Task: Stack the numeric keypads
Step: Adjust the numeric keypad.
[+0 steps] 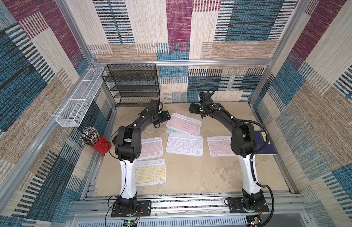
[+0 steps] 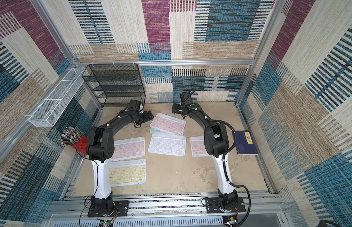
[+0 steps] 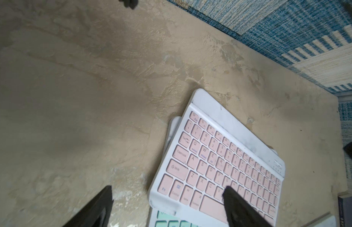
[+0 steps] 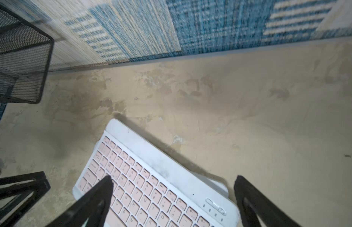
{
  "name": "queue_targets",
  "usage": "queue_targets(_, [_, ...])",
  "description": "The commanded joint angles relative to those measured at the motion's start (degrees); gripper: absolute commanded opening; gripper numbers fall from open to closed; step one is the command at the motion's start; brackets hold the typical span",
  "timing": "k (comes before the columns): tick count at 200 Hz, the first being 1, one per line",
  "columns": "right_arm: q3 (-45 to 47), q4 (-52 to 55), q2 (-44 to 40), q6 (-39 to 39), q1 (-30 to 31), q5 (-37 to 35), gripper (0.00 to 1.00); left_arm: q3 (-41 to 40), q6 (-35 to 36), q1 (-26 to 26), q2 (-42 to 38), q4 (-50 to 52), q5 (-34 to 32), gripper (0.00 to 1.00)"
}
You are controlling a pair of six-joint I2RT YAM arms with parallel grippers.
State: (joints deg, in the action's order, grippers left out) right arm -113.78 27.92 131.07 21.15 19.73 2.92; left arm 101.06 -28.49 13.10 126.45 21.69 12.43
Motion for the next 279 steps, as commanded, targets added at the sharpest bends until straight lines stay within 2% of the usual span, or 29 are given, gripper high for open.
queue_targets(1, [4.65, -2.64, -2.76, 5.39, -0.78, -1.68, 0.95, 1.38, 0.31, 0.3, 1.53, 1.34, 2.35, 0.91])
queue_targets(49, [13.48, -5.81, -6.96, 9.76, -1.79, -0.24, 0.95, 0.13, -3.84, 0.84, 3.6, -2.96, 7.5, 0.9])
queue_targets(77, [13.43, -4.37, -5.65, 10.33, -1.74, 4.76, 0.95, -0.8, -4.89, 1.35, 3.86, -4.21, 8.04, 0.9])
queue_targets(149, [12.32, -2.98, -2.33, 7.93, -1.73, 5.57, 0.94, -8.82, -4.29, 3.45, -0.26, -6.54, 7.93, 0.89])
queue_targets(190, [9.05, -0.26, 1.18, 6.29, -1.73, 4.75, 0.93, -14.1, -4.38, 3.95, -2.44, -8.04, 7.0, 0.89])
queue_targets(224, [13.82, -3.57, -3.26, 6.72, -1.85, 1.17, 0.93, -18.09, -3.21, 3.94, -5.18, -8.38, 5.3, 0.89])
queue_targets(279, [13.72, -1.92, -4.63, 6.68, -2.41, -1.64, 0.94, -17.92, -2.02, 3.95, -6.16, -7.17, 3.15, 0.89])
